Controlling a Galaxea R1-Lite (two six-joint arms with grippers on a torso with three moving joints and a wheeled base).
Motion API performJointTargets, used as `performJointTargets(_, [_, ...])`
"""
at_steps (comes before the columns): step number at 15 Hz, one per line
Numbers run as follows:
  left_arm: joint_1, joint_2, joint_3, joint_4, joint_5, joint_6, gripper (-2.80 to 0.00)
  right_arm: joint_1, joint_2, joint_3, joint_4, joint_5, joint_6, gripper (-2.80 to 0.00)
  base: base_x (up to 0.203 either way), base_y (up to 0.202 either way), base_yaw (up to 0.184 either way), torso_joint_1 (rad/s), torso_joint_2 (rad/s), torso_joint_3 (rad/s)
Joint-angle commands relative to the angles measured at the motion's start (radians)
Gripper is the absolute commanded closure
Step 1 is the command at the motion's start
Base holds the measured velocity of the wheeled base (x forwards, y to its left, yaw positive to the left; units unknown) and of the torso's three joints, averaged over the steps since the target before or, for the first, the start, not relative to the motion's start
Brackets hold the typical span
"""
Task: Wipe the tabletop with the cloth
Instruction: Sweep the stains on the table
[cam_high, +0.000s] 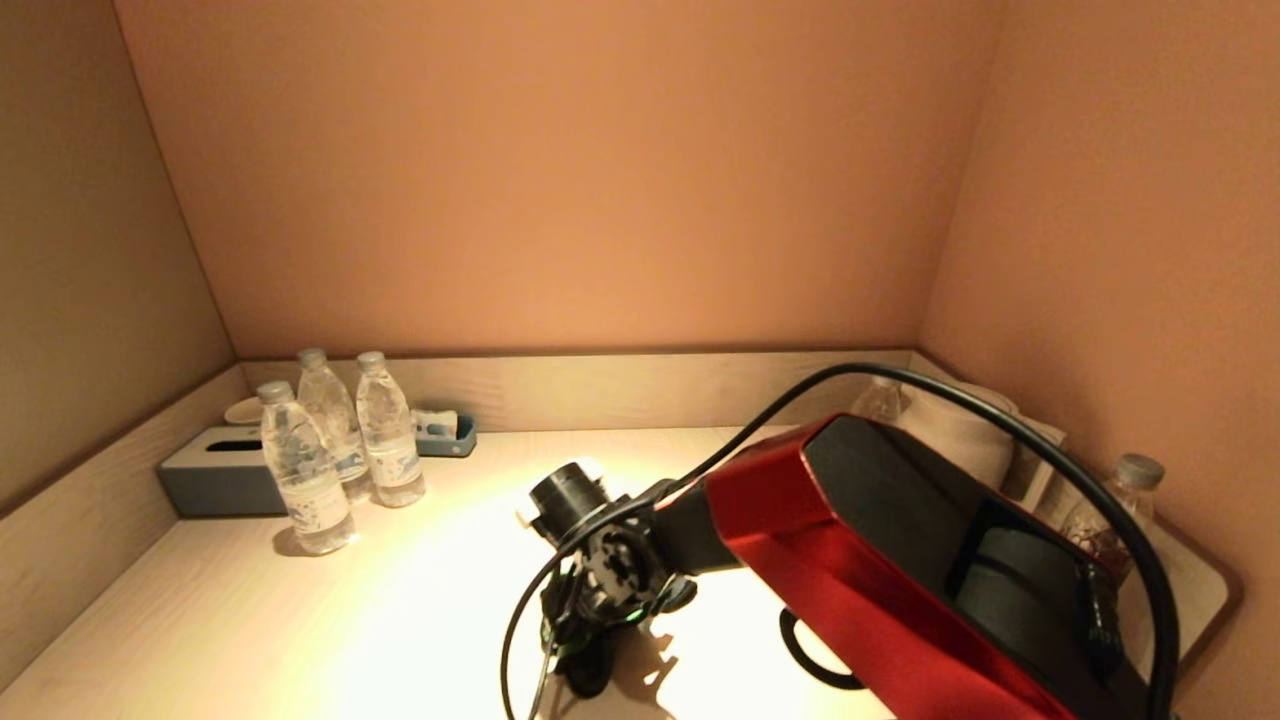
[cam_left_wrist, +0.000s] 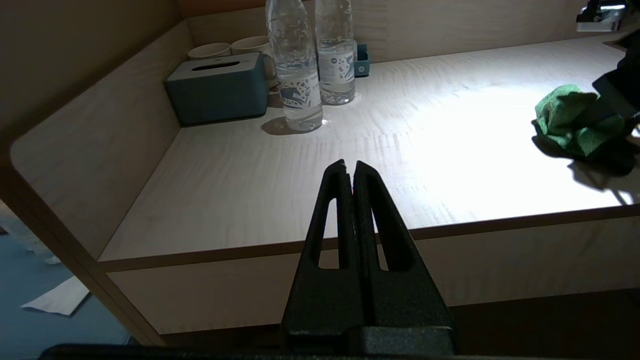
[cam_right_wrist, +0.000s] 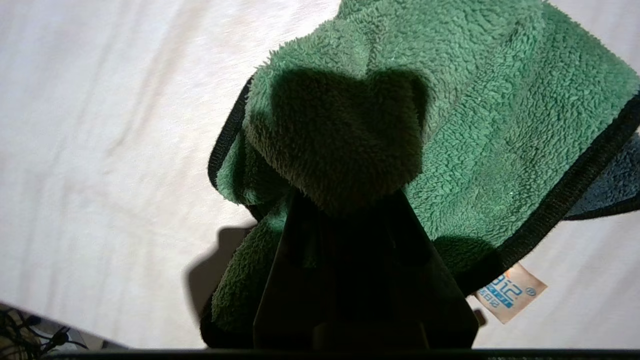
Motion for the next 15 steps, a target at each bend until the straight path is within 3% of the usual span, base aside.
performJointTargets(1, [-0.001, 0.001, 0.000, 0.000, 0.000, 0.000, 0.00, -0.036, 0.008, -0.014, 0.002, 0.000, -0.010, 0.00, 0.000, 0.000, 0.000, 0.000, 0.00, 0.000])
performJointTargets(7, [0.001, 0.001, 0.000, 0.000, 0.000, 0.000, 0.00, -0.118, 0.079, -0.162, 0.012, 0.003, -0.032, 0.00, 0.000, 0.000, 0.000, 0.000, 0.00, 0.000])
performJointTargets(12, [0.001, 0.001, 0.000, 0.000, 0.000, 0.000, 0.00, -0.119, 0.128, -0.257, 0.011, 0.051, -0.034, 0.00, 0.000, 0.000, 0.000, 0.000, 0.00, 0.000])
performJointTargets(15, [0.001, 0.001, 0.000, 0.000, 0.000, 0.000, 0.00, -0.078, 0.129, -0.258, 0.004, 0.081, -0.040, 0.00, 0.000, 0.000, 0.000, 0.000, 0.00, 0.000])
